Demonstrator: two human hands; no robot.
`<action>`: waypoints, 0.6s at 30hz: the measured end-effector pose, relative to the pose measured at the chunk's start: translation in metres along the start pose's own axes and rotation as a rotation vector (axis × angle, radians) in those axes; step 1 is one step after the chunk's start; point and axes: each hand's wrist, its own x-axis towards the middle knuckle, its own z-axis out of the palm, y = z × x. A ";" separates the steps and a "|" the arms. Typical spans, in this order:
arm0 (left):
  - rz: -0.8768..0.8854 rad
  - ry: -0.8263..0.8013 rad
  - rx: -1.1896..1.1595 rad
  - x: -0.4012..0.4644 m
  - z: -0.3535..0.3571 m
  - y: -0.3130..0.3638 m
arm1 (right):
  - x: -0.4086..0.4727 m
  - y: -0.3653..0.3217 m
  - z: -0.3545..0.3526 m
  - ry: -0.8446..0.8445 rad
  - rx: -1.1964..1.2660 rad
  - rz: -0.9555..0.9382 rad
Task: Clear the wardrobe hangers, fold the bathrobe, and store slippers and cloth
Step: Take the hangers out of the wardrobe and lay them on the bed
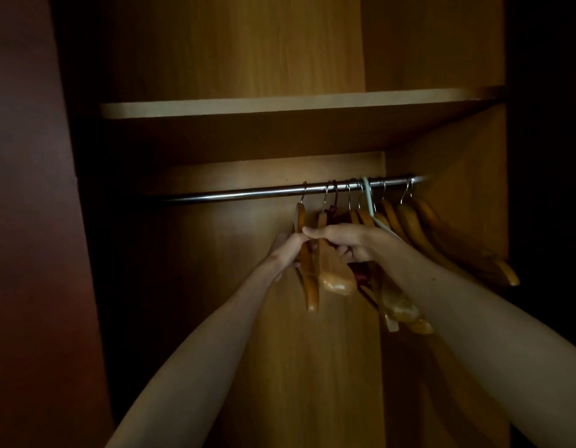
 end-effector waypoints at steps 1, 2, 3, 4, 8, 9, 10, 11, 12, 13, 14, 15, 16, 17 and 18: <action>0.002 -0.017 0.004 0.002 0.002 -0.005 | 0.001 0.002 0.000 -0.020 0.003 0.027; 0.004 -0.040 0.009 0.004 0.004 -0.010 | 0.003 0.004 0.000 -0.018 0.001 0.050; 0.005 -0.068 0.024 0.005 0.006 -0.014 | 0.004 0.008 0.000 -0.009 -0.005 0.066; 0.006 -0.096 0.031 0.007 0.008 -0.017 | 0.004 0.011 0.000 -0.005 -0.004 0.079; 0.016 -0.191 0.053 0.013 0.014 -0.022 | -0.006 0.020 0.005 0.118 0.018 0.087; 0.018 -0.212 0.064 0.012 0.015 -0.021 | -0.009 0.021 0.008 0.207 0.006 0.073; 0.025 -0.223 0.070 0.009 0.017 -0.020 | -0.012 0.023 0.011 0.304 -0.004 0.055; 0.031 -0.218 0.079 0.006 0.019 -0.021 | -0.014 0.026 0.014 0.394 -0.014 0.033; 0.045 -0.197 0.060 0.001 0.022 -0.023 | -0.016 0.029 0.018 0.470 -0.027 0.011; 0.052 -0.167 0.018 -0.004 0.026 -0.027 | -0.021 0.034 0.023 0.537 -0.027 -0.025; 0.060 -0.125 -0.064 -0.010 0.031 -0.032 | -0.028 0.041 0.029 0.588 -0.003 -0.082; 0.062 -0.068 -0.157 -0.017 0.037 -0.041 | -0.038 0.048 0.038 0.625 0.047 -0.155; 0.064 0.005 -0.260 -0.027 0.044 -0.050 | -0.050 0.058 0.050 0.654 0.106 -0.229; 0.054 0.090 -0.352 -0.037 0.050 -0.061 | -0.063 0.068 0.063 0.691 0.148 -0.288; 0.054 0.184 -0.434 -0.046 0.055 -0.071 | -0.075 0.081 0.078 0.731 0.154 -0.316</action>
